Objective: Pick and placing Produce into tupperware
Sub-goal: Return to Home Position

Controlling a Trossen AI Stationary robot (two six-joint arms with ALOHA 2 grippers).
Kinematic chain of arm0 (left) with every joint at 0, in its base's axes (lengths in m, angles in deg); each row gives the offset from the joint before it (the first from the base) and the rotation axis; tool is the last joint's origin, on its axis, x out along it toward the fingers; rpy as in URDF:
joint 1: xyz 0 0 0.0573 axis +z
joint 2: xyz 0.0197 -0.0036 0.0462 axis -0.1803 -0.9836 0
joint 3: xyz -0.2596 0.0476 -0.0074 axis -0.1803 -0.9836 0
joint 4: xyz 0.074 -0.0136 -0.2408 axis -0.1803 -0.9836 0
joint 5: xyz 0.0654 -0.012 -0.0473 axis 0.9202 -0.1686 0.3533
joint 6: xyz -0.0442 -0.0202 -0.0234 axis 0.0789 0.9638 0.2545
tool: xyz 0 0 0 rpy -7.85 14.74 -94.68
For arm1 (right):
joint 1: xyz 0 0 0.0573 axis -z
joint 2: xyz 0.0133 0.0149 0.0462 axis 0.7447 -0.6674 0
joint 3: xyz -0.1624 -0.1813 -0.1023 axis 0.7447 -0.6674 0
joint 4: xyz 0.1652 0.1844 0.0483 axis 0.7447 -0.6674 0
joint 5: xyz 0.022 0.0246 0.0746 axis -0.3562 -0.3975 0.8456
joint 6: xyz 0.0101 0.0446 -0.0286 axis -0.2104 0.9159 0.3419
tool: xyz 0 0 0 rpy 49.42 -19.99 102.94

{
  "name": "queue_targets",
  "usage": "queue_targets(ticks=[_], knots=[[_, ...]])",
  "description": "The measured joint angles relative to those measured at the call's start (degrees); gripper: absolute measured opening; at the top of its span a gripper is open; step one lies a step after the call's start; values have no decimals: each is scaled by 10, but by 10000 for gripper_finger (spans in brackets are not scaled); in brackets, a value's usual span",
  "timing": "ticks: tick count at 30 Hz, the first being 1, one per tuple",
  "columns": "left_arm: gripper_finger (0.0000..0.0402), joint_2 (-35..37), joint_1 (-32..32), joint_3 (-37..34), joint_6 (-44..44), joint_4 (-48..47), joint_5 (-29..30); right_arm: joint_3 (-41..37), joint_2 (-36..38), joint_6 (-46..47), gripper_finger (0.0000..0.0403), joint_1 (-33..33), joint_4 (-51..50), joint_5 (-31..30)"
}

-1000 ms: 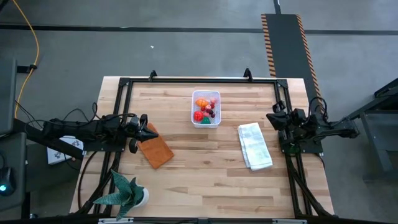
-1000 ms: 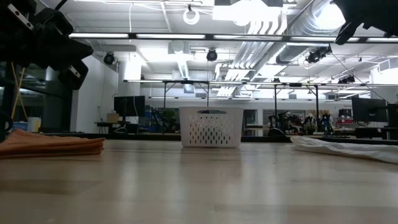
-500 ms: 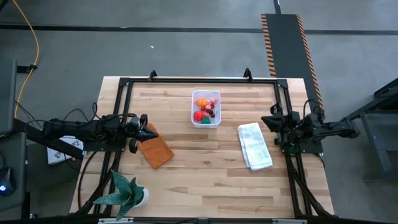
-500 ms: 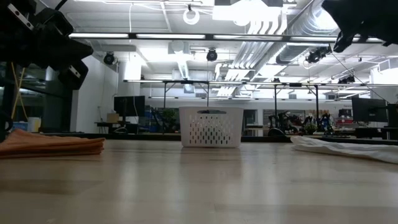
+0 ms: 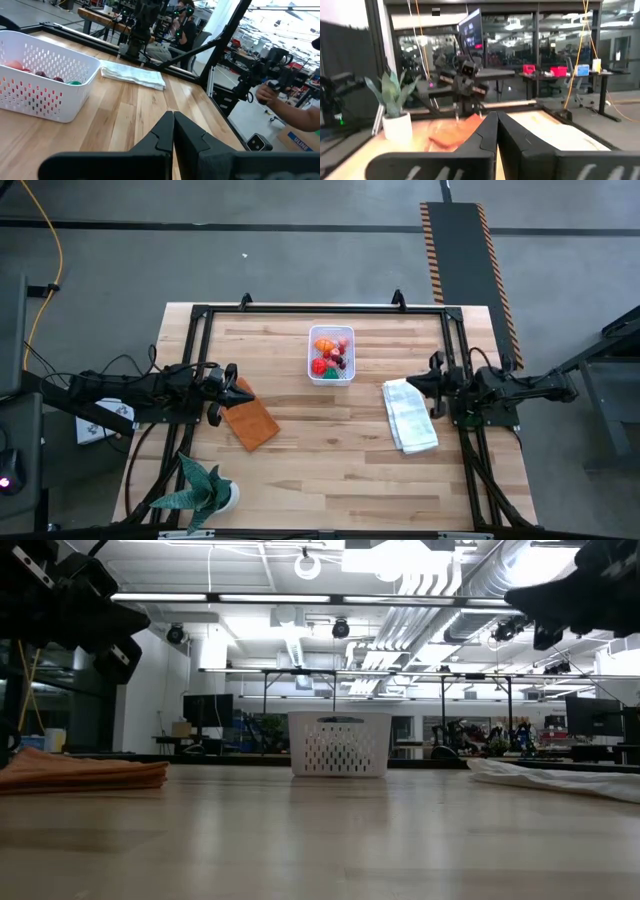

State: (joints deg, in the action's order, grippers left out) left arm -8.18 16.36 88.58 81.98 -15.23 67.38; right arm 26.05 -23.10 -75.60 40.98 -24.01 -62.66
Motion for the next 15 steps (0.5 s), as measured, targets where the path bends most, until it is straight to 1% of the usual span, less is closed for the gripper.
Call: queue_targets(ticks=[7,15], knots=[[1,0,0,0,0,0,0,0,0,12,0,0,-82,-5],[1,0,0,0,0,0,-2,0,-1,-28,0,0,-88,32]])
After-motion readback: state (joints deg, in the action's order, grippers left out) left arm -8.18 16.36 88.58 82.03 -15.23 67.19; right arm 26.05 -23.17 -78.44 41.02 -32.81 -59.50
